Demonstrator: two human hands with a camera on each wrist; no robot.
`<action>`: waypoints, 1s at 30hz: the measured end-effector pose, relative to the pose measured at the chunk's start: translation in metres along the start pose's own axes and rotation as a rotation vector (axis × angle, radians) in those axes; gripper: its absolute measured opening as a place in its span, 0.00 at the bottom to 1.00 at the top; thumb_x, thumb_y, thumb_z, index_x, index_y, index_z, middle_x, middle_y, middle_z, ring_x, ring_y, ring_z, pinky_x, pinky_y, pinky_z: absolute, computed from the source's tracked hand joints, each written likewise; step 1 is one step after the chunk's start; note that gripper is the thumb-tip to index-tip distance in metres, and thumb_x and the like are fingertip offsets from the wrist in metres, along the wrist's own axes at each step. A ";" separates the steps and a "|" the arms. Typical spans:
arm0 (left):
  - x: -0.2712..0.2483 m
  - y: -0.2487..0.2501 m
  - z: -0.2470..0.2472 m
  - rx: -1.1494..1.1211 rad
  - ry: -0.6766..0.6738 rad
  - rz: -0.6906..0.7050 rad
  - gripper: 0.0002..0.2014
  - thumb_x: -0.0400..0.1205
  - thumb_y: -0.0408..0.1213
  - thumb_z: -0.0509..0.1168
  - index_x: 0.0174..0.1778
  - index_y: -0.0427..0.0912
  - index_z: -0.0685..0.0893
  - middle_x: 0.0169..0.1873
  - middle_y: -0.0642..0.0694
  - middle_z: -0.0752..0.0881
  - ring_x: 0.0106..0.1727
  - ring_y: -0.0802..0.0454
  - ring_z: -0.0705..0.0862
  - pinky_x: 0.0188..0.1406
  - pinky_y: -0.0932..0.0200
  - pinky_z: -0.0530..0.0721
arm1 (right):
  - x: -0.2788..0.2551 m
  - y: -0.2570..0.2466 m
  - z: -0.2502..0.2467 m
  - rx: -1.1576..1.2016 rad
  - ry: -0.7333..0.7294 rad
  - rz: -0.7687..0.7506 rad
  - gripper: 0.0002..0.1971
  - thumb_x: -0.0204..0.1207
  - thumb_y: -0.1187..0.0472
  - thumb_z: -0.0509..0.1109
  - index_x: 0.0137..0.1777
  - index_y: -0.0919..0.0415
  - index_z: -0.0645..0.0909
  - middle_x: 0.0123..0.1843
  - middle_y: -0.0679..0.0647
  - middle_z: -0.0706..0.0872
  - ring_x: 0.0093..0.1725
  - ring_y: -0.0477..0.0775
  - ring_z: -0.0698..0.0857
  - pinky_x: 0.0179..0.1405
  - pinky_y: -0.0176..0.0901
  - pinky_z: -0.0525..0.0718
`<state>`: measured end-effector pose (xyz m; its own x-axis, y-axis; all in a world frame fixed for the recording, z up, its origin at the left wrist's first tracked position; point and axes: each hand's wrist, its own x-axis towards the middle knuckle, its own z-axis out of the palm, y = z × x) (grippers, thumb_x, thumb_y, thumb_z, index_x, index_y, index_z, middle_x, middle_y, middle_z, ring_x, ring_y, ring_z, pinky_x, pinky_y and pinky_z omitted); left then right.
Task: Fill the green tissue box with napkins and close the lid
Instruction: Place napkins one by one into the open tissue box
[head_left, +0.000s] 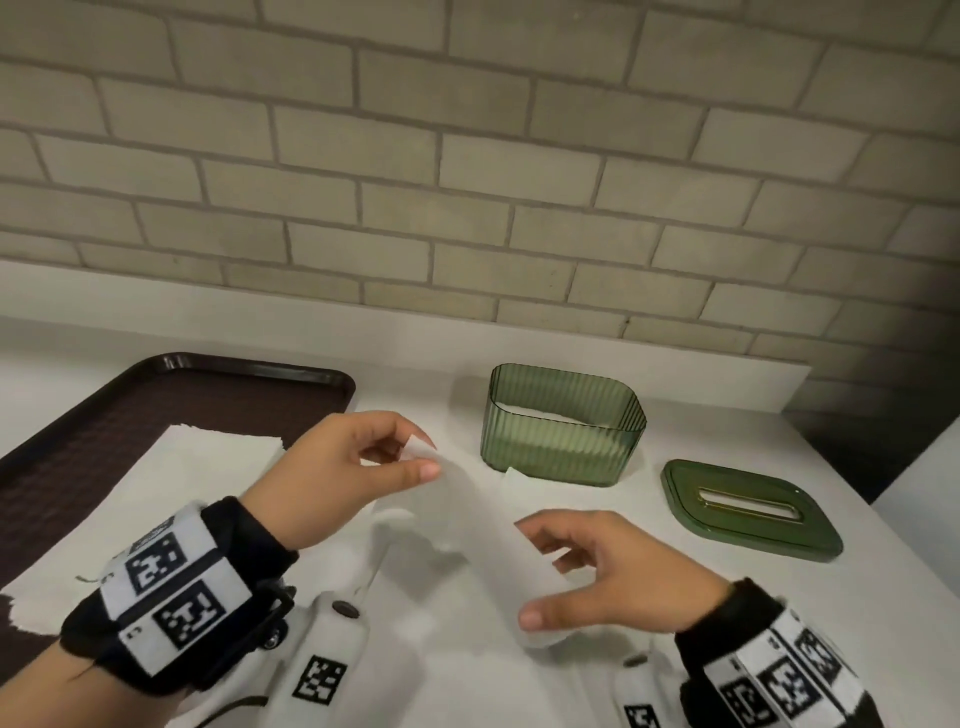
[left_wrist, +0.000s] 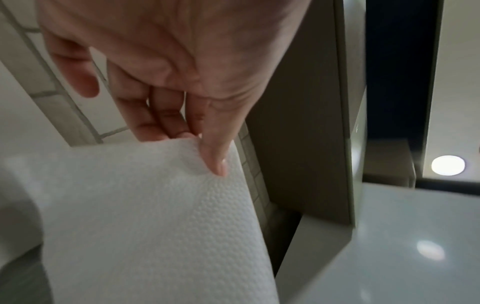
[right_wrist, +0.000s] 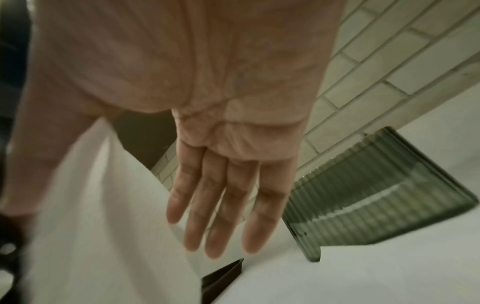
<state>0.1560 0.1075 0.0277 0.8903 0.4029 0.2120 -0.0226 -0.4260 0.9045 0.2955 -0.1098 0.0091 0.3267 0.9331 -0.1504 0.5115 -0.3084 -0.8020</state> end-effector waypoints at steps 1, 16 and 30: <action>-0.004 0.003 0.000 -0.049 0.020 -0.009 0.07 0.67 0.45 0.74 0.37 0.47 0.89 0.38 0.46 0.90 0.37 0.59 0.85 0.42 0.72 0.80 | -0.004 0.001 0.004 0.048 0.026 -0.022 0.19 0.64 0.51 0.81 0.56 0.47 0.85 0.55 0.42 0.88 0.56 0.41 0.85 0.61 0.43 0.81; -0.050 -0.042 0.021 0.132 -0.089 -0.320 0.04 0.78 0.50 0.67 0.42 0.55 0.84 0.44 0.50 0.88 0.44 0.57 0.86 0.50 0.63 0.81 | 0.000 0.023 -0.035 0.220 0.737 0.061 0.07 0.79 0.64 0.68 0.51 0.57 0.87 0.45 0.52 0.93 0.44 0.51 0.91 0.42 0.38 0.87; -0.054 -0.046 0.023 0.458 -0.201 -0.348 0.12 0.76 0.62 0.61 0.50 0.62 0.75 0.45 0.61 0.85 0.46 0.68 0.83 0.45 0.74 0.79 | 0.106 0.070 -0.158 0.134 0.808 0.458 0.23 0.77 0.65 0.69 0.70 0.74 0.73 0.61 0.65 0.82 0.55 0.61 0.82 0.51 0.48 0.79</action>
<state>0.1191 0.0870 -0.0341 0.8798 0.4390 -0.1823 0.4434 -0.6197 0.6476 0.4915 -0.0619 0.0282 0.9524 0.2988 -0.0610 0.1171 -0.5430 -0.8315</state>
